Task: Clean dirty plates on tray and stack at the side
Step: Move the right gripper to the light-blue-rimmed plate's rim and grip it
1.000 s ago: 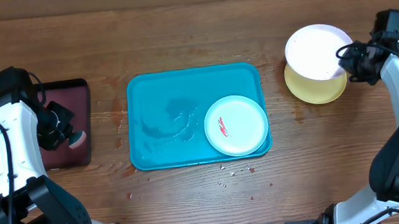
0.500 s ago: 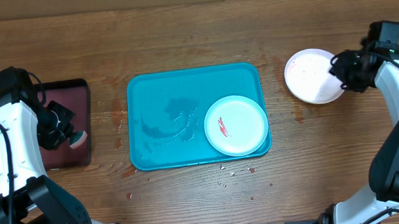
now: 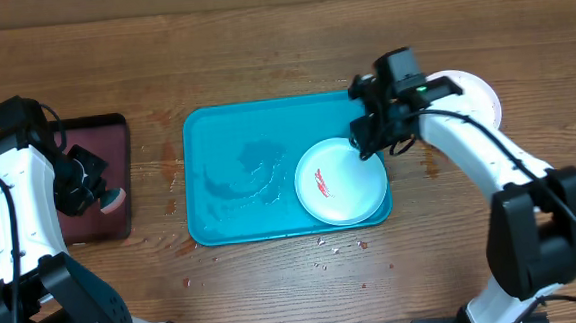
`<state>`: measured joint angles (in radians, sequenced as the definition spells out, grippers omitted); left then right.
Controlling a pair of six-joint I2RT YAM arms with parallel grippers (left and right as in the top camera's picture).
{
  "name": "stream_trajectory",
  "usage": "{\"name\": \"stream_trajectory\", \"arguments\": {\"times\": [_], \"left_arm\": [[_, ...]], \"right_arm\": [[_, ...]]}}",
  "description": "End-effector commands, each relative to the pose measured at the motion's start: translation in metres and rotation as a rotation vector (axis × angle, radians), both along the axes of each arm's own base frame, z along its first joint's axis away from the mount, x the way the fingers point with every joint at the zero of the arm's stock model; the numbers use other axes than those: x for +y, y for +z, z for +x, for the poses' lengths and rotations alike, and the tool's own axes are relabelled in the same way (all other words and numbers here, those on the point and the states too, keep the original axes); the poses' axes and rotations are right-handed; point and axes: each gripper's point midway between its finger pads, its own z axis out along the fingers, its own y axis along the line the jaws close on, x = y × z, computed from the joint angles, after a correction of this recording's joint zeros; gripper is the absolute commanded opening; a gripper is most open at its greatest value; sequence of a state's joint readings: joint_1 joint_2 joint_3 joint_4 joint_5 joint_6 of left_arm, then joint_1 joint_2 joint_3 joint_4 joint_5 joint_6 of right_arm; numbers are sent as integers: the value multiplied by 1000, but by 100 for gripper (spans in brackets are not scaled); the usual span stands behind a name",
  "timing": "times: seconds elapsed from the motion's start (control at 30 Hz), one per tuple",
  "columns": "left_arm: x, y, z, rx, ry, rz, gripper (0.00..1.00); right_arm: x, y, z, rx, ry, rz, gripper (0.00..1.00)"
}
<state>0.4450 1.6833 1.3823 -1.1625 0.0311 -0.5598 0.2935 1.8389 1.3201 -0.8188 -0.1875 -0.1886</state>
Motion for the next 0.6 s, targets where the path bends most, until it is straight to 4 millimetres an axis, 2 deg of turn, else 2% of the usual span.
{"name": "stream_trajectory", "arguments": {"times": [0.0,0.17,0.23,0.4,0.5,0.57], "left_arm": [[-4,1,1,-12,-3,-18,4],[-4,1,1,-12,-3,-18,4],[-4,1,1,-12,-3,-18,4],[-4,1,1,-12,-3,-18,4],[-4,1,1,-12,-3,-18,4],[-4,1,1,-13,-3,-18,4]], "right_arm": [[-18,-27,4,-4,6,-151,45],[-21,-50,-4,68,9,-172,42],[-20,-52,-8,90,13,-169,40],[-8,-52,-22,153,16,-93,38],[-3,-51,-28,207,-77,-47,38],[10,-48,-32,248,-111,31,35]]}}
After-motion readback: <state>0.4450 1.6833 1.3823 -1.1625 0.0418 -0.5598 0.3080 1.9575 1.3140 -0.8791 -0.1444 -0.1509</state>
